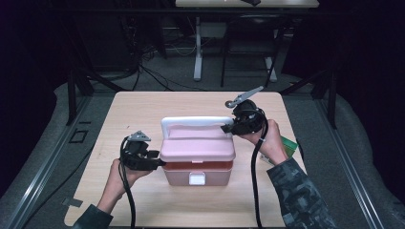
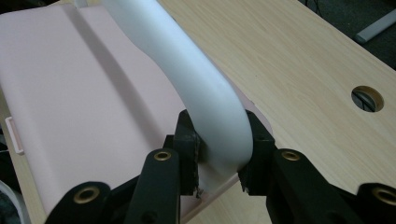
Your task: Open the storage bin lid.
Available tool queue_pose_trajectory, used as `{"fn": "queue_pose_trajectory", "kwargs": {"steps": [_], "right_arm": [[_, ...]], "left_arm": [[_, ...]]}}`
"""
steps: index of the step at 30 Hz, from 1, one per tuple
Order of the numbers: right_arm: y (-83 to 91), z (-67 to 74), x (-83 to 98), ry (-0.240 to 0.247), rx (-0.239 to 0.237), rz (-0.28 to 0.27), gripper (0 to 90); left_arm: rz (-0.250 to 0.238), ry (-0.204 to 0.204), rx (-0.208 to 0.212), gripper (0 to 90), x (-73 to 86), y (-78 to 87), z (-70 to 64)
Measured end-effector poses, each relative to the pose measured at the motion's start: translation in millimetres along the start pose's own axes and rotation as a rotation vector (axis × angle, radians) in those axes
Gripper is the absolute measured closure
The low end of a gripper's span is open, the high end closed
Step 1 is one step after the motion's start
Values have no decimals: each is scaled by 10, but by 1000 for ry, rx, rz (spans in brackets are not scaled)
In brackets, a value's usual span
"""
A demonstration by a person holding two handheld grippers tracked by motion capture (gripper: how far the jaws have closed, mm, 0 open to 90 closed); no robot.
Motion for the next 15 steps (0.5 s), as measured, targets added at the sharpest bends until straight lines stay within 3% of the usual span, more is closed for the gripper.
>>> {"fn": "queue_pose_trajectory", "kwargs": {"steps": [3,15], "right_arm": [[2,-1,3,4,5,-5,718],[-8,-42,-40,-9,28,-34,709]], "left_arm": [[0,-5,-3,614,1,-25,-27],[-17,2,-10,634,15,-29,-31]]}}
Point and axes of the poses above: each handheld gripper's, and its own axes: y roughly backward along the jaws, x roughly out of its underside, z roughly to its left, the point moved 7 cm from there along -y, roughly forward along the jaws, and after that the axes turned 13 degrees about x, right-handed, at the moved point
